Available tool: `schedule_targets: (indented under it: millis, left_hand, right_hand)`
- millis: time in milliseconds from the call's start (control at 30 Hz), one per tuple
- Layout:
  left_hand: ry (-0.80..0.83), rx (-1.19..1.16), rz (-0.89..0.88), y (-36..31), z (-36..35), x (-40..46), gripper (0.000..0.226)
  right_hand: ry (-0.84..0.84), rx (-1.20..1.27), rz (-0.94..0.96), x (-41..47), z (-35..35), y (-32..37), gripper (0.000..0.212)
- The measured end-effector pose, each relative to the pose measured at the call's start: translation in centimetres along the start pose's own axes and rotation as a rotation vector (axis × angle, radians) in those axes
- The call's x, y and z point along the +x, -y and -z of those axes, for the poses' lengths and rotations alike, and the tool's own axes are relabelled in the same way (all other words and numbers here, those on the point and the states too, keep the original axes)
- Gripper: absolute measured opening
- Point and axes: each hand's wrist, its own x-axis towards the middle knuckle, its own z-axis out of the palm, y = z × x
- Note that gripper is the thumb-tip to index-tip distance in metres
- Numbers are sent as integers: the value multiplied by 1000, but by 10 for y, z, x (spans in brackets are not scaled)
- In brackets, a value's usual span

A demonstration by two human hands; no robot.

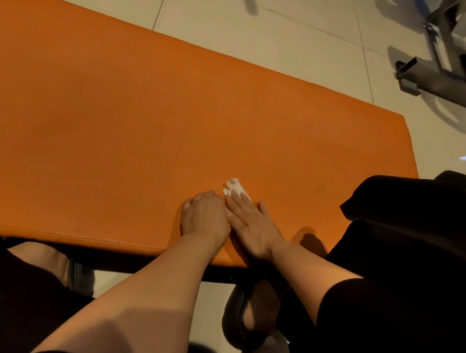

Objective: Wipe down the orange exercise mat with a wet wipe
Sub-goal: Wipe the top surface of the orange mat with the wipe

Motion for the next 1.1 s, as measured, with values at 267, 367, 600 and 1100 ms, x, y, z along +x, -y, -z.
schedule_targets:
  millis: [267, 367, 600, 1100]
  left_hand:
    - [-29, -1, 47, 9, 0, 14, 47]
    - [-42, -23, 59, 12, 0, 19, 46]
    - [-93, -9, 89, 15, -9, 30, 48]
    - [-109, 72, 39, 21, -14, 56, 56]
  right_hand:
    - [-16, -80, -150, 30, 14, -12, 60]
    - [48, -109, 152, 32, 9, 3, 56]
    - [234, -581, 159, 65, 73, -60, 69]
    - [294, -448, 548, 82, 64, -65, 85]
